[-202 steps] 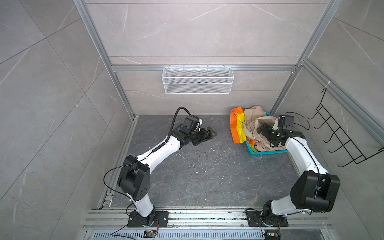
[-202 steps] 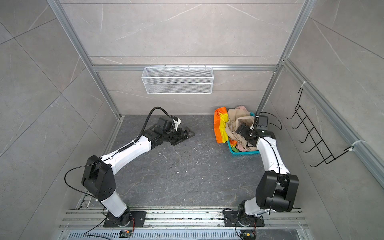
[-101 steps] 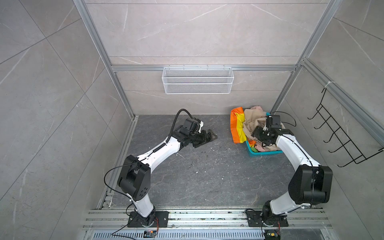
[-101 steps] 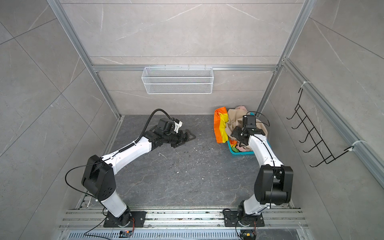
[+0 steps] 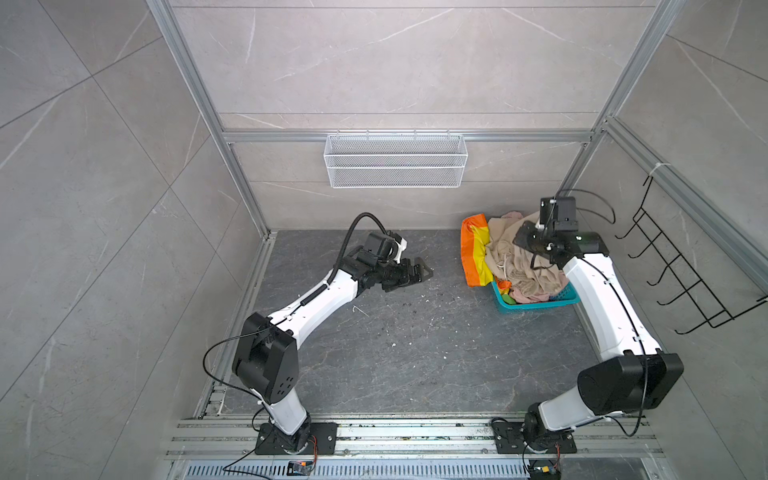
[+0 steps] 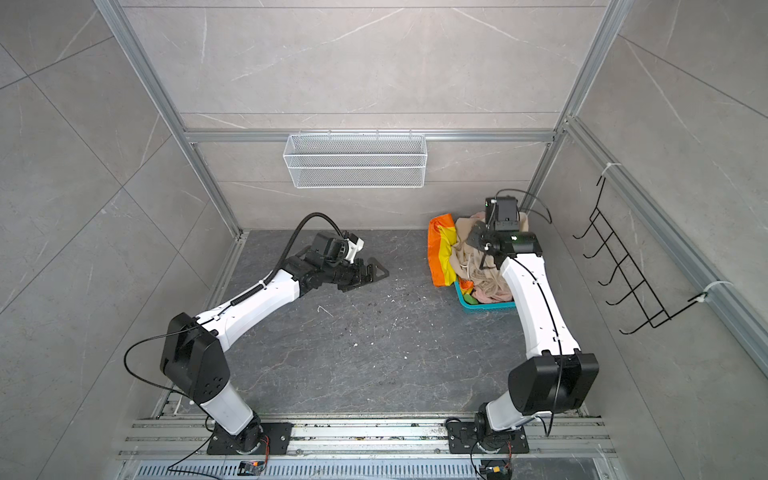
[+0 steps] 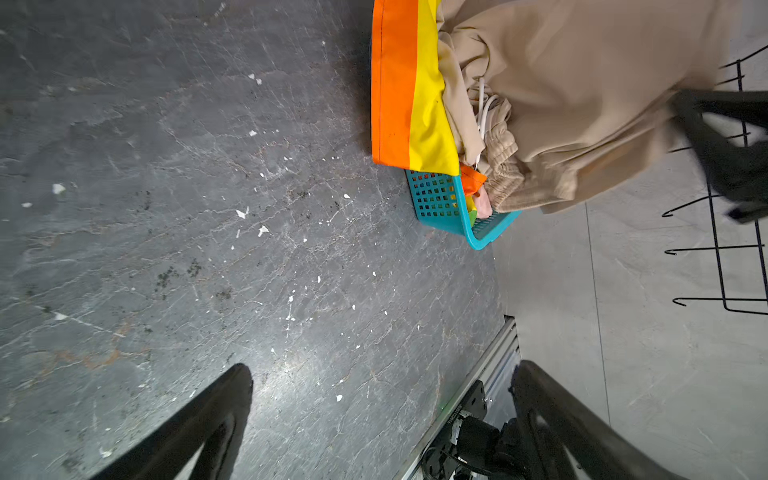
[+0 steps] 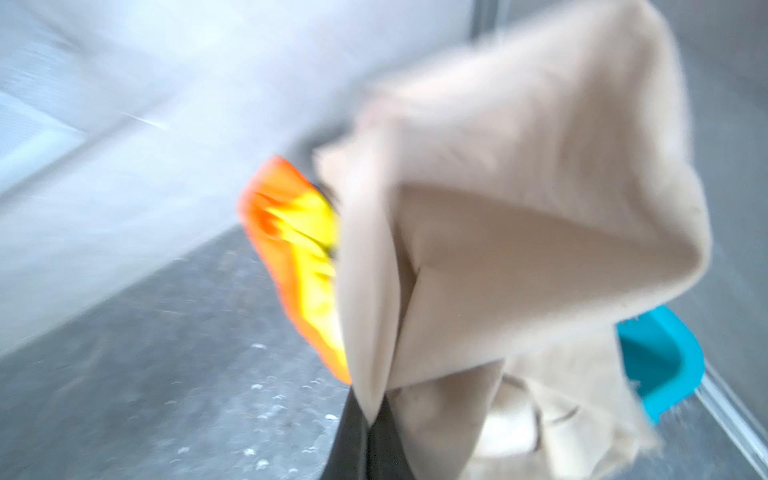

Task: Fold and stack the shorts
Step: 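Pull the beige shorts out onto the table toward the left gripper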

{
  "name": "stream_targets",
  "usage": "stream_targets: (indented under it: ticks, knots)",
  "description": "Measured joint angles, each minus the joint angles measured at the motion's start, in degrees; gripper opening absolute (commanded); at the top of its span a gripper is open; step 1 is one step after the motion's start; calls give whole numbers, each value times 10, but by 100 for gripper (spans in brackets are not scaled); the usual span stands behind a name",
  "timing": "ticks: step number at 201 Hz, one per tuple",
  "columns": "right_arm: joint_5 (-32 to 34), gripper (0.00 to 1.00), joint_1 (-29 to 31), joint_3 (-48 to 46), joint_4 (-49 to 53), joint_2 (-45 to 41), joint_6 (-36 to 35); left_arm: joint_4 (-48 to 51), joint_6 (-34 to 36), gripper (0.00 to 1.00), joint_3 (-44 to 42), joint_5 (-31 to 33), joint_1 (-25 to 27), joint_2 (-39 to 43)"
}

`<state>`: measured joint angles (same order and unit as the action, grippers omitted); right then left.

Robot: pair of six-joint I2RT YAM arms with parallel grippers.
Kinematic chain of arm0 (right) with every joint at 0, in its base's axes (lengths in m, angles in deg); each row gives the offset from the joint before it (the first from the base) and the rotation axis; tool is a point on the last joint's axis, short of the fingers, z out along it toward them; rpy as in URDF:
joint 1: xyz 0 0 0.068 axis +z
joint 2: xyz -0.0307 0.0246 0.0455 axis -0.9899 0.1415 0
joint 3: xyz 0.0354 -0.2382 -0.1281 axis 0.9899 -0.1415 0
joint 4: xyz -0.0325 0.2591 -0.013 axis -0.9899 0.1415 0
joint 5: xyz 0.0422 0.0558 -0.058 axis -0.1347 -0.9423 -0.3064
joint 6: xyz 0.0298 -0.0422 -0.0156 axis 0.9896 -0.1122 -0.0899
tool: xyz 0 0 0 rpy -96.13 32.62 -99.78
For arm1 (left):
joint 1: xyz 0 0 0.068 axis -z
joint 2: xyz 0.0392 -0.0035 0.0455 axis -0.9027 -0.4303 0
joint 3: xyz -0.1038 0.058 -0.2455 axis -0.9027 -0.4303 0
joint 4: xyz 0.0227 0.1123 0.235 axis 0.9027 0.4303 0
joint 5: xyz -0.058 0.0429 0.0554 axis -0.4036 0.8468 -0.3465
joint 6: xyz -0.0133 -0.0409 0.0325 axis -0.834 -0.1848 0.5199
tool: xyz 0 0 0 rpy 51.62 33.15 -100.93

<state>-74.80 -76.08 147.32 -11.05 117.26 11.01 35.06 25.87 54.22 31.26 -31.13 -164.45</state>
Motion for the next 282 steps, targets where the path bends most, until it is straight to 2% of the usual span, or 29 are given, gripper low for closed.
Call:
stream_targets:
  ticks: [21,42,60,75,98,121,127,139,173,196,219,236,282]
  knots:
    - [3,0,93,135,15,7,-2,14,0,100,11,0,-46,29]
    - [-14,0,209,256,1,34,-4,10,-13,100,-1,4,-116,87]
    - [-38,0,290,297,-30,59,-11,-5,-29,100,-38,16,-174,153]
    - [-59,0,320,291,-57,83,-9,-12,-41,100,-71,26,-200,201]
    - [-69,4,315,257,-70,142,10,-28,-65,100,-128,23,-223,241]
    - [-76,10,289,187,-71,213,36,-36,-88,100,-181,11,-236,237]
    - [-78,16,282,161,-72,223,45,-36,-92,100,-193,6,-237,234]
    - [-87,33,259,81,-78,236,64,-35,-101,100,-214,-3,-237,227]
    - [-112,60,194,-101,-94,228,93,-35,-110,100,-249,-25,-237,220]
    - [-113,80,188,-173,-104,187,88,-41,-115,100,-252,-37,-236,208]
    - [-115,90,197,-216,-118,126,90,-56,-130,100,-252,-43,-232,182]
    - [-120,91,198,-231,-141,99,91,-83,-156,100,-252,-56,-231,151]
    - [-137,93,225,-244,-199,120,113,-153,-244,100,-247,-72,-221,63]
